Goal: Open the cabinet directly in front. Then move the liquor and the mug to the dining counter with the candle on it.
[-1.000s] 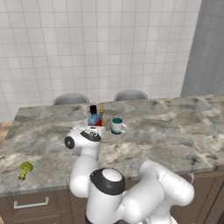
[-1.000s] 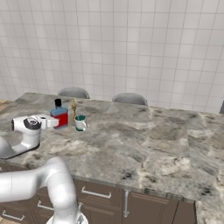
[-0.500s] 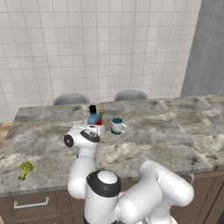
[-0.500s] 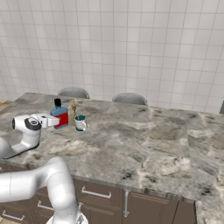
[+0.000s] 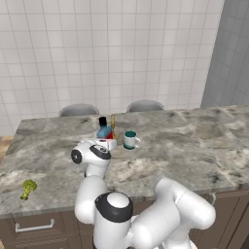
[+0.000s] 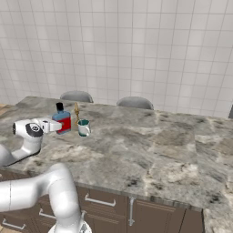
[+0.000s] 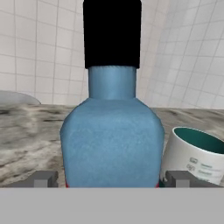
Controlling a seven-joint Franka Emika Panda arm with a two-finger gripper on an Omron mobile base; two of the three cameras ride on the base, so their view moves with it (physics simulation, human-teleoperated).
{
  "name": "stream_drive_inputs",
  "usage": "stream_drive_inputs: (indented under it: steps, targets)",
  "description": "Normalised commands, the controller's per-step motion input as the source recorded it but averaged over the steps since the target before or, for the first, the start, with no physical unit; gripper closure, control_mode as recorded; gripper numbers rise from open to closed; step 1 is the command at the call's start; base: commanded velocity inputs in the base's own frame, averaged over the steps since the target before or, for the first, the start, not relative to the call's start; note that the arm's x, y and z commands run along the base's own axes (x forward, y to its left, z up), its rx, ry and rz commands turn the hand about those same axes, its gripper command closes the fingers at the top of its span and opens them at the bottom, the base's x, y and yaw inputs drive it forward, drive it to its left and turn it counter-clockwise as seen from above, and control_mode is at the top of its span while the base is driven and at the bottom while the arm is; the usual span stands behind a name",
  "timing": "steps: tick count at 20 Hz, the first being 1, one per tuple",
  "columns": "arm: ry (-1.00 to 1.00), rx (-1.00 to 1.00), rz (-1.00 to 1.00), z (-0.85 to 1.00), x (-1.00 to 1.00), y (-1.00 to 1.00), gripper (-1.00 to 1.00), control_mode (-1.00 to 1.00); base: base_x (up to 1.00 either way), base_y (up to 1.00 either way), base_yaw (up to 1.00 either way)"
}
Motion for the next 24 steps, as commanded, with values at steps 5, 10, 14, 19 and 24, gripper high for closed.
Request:
stream_drive_inputs:
  steps: [5, 10, 14, 19, 24]
  targets:
    - [0.0, 0.03, -0.01, 0.01, -0.07, -0.13, -1.0, -1.0, 0.0, 0.0, 0.0]
    - [-0.03, 0.03, -0.02, 0.0, -0.07, -0.12, -1.0, -1.0, 0.0, 0.0, 0.0]
    - [0.0, 0.0, 0.0, 0.0, 0.0, 0.0, -1.0, -1.0, 0.0, 0.0, 0.0]
    - [0.0, 0.0, 0.0, -0.01, 0.0, 0.0, -1.0, -1.0, 0.0, 0.0, 0.0]
    - [0.0, 0.0, 0.0, 0.0, -0.07, 0.0, -1.0, -1.0, 0.0, 0.0, 0.0]
